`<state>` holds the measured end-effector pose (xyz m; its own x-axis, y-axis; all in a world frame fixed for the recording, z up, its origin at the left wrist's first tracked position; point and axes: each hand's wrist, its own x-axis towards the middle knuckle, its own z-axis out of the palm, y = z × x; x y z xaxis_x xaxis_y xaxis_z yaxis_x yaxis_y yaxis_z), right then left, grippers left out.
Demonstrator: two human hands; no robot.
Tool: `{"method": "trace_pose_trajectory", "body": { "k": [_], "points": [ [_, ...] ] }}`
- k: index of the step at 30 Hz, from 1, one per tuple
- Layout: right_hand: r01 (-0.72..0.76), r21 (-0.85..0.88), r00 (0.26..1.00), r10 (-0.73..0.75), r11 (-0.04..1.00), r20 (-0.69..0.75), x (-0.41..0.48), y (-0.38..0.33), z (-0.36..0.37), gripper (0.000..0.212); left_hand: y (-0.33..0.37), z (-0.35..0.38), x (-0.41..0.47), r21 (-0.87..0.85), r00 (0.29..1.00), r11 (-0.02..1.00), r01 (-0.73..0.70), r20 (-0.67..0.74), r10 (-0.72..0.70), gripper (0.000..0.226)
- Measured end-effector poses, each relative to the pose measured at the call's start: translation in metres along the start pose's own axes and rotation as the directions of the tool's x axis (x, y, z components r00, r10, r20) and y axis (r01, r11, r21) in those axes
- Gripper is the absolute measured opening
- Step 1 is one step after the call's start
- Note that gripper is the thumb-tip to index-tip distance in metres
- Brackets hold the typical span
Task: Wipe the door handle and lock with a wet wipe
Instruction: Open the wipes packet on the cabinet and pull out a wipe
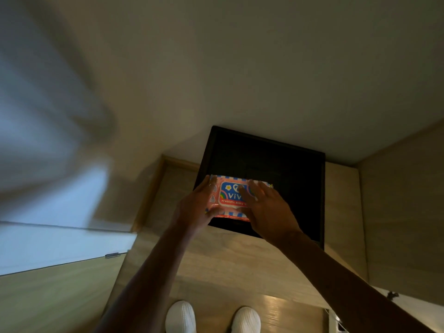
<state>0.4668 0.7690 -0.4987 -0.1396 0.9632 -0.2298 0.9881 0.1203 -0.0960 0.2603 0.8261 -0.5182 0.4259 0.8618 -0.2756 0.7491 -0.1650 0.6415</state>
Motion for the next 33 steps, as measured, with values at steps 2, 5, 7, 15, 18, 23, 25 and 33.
{"method": "trace_pose_trajectory", "body": {
  "k": [2,5,7,15,18,23,25,33],
  "points": [
    [0.028,-0.032,1.0,-0.028,0.999,0.014,-0.002,-0.002,-0.002,0.076,-0.002,0.002,0.001,-0.022,1.0,1.0,0.007,-0.005,-0.007,0.093],
    [0.016,-0.002,0.999,-0.016,1.0,-0.044,-0.001,-0.005,-0.011,0.073,-0.002,0.002,-0.001,-0.021,1.0,1.0,-0.002,-0.03,0.001,0.095],
    [-0.003,0.079,0.989,0.015,0.997,-0.15,0.008,-0.006,-0.022,0.049,-0.002,0.002,-0.004,-0.011,0.998,0.999,-0.036,-0.057,0.035,0.094],
    [-0.346,0.589,0.851,0.508,0.73,-0.131,0.058,0.014,-0.042,0.024,0.0,-0.002,-0.008,-0.019,0.993,0.996,-0.083,-0.084,0.081,0.088],
    [-0.362,0.675,0.821,0.562,0.643,-0.095,0.056,0.013,-0.033,0.026,0.003,-0.003,-0.005,0.017,0.992,0.996,-0.084,-0.09,0.085,0.09],
    [-0.222,0.655,0.881,0.436,0.722,-0.182,0.04,0.008,-0.022,0.019,0.009,-0.01,0.015,0.161,0.994,0.984,-0.075,0.092,0.061,0.106],
    [-0.171,0.582,0.924,0.334,0.795,-0.184,0.031,0.005,-0.016,0.013,0.01,-0.011,0.018,0.165,0.992,0.984,-0.065,0.122,0.045,0.109],
    [-0.099,0.407,0.989,0.135,0.908,-0.06,0.02,-0.001,-0.008,0.034,0.006,-0.008,0.019,0.103,0.994,0.994,-0.038,0.108,0.027,0.11]
  ]
}}
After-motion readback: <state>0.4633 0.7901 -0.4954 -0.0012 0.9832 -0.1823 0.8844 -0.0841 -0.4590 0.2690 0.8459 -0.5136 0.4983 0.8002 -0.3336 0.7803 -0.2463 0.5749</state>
